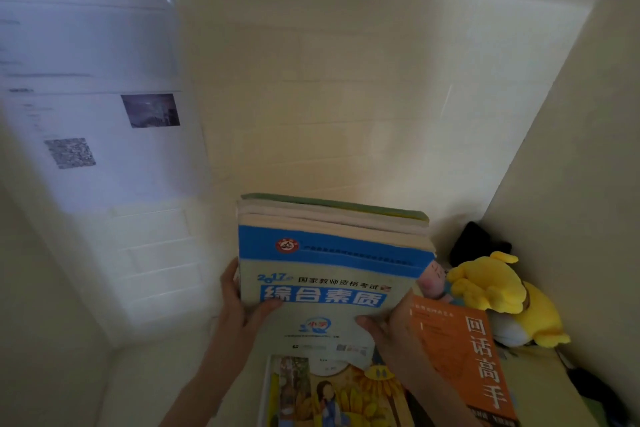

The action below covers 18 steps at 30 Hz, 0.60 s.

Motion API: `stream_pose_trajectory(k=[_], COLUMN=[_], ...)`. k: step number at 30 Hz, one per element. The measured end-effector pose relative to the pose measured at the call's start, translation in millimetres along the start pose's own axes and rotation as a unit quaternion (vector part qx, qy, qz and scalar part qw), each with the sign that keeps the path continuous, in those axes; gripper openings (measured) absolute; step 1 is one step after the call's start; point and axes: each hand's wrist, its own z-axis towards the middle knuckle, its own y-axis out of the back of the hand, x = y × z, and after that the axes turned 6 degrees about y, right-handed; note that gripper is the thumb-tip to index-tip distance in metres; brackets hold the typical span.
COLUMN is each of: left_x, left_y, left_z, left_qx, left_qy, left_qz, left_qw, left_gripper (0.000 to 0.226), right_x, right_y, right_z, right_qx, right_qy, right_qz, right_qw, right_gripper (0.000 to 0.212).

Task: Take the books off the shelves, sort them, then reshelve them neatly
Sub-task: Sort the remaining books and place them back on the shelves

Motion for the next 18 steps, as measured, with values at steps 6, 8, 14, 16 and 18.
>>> stream_pose_trajectory(k=[6, 8, 14, 16, 18], left_x=[11.0, 14.6, 4.1, 1.0, -4.7], left_y=[17.0, 20.0, 13.3, 10.3, 9.5], left_z=[-0.7, 3.9, 20.0, 18.4, 14.6], left_qx=[0.052, 0.043, 0.023, 0.032, 0.036], left_qy=[-0.04, -0.035, -0.099, -0.106, -0.109], left_qz=[0.106, 0.158, 0.267, 0.271, 0.267], left_qw=[0.992, 0.986, 0.958, 0.956, 0.957], left_gripper=[0.115, 0.12, 0.112, 0.107, 0.104], right_x=[5.7, 2.2, 9.1, 13.7, 19.9], right_y=[-6.6, -7.7, 0.3, 8.0, 15.2], right_z=[10.4, 15.3, 26.3, 26.4, 26.3], right_qx=[0.001, -0.016, -0.007, 0.023, 0.055], right_qy=[0.057, 0.058, 0.06, 0.083, 0.089], right_qz=[-0.004, -0.003, -0.043, -0.072, -0.076], right_qw=[0.998, 0.998, 0.997, 0.994, 0.992], right_gripper=[0.088, 0.102, 0.098, 0.089, 0.076])
